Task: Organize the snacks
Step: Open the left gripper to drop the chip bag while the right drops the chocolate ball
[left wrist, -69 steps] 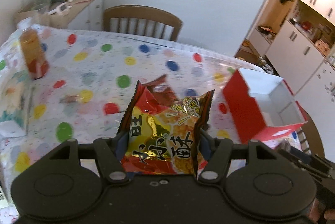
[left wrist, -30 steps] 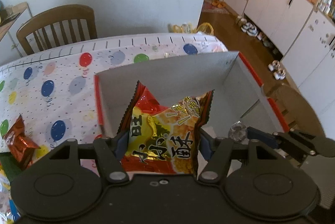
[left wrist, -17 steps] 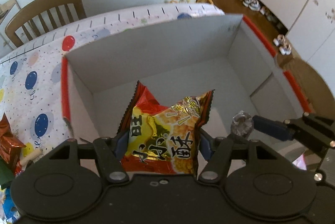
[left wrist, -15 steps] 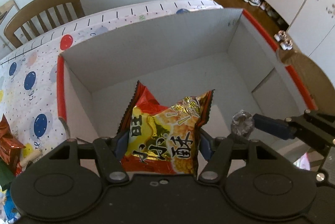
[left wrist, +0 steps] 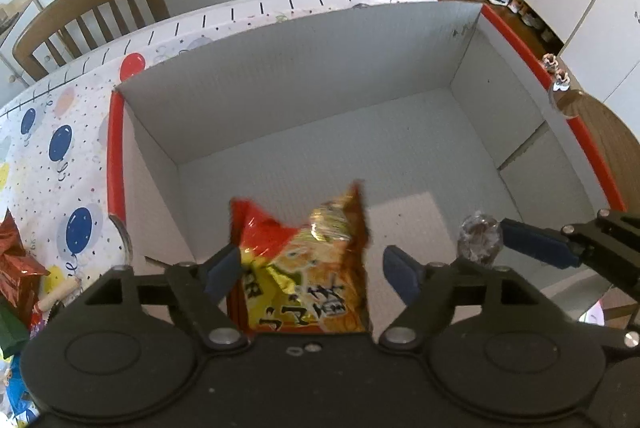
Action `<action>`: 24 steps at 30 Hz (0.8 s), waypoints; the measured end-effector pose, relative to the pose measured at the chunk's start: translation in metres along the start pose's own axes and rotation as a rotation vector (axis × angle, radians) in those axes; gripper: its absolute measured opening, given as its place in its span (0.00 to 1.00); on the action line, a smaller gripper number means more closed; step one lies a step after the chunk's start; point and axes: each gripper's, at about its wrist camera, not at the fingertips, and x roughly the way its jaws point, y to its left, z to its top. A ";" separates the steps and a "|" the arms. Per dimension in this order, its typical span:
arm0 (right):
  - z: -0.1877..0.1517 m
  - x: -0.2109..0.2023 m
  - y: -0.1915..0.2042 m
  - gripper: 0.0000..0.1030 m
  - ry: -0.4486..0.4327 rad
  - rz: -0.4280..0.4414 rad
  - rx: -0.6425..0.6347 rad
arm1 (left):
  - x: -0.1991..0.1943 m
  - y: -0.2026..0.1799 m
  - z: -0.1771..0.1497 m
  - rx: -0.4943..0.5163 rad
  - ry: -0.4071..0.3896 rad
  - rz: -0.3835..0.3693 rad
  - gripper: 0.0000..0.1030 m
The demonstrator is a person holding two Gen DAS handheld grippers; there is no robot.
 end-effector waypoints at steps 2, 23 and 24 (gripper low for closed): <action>0.000 -0.004 -0.001 0.32 -0.014 0.002 -0.001 | -0.004 -0.001 0.000 -0.003 -0.013 -0.005 0.79; 0.000 -0.062 0.013 0.65 -0.130 0.013 0.026 | -0.086 0.034 -0.027 -0.077 -0.212 -0.074 0.92; 0.000 -0.066 0.016 0.65 -0.139 0.017 0.028 | -0.091 0.038 -0.029 -0.083 -0.220 -0.078 0.93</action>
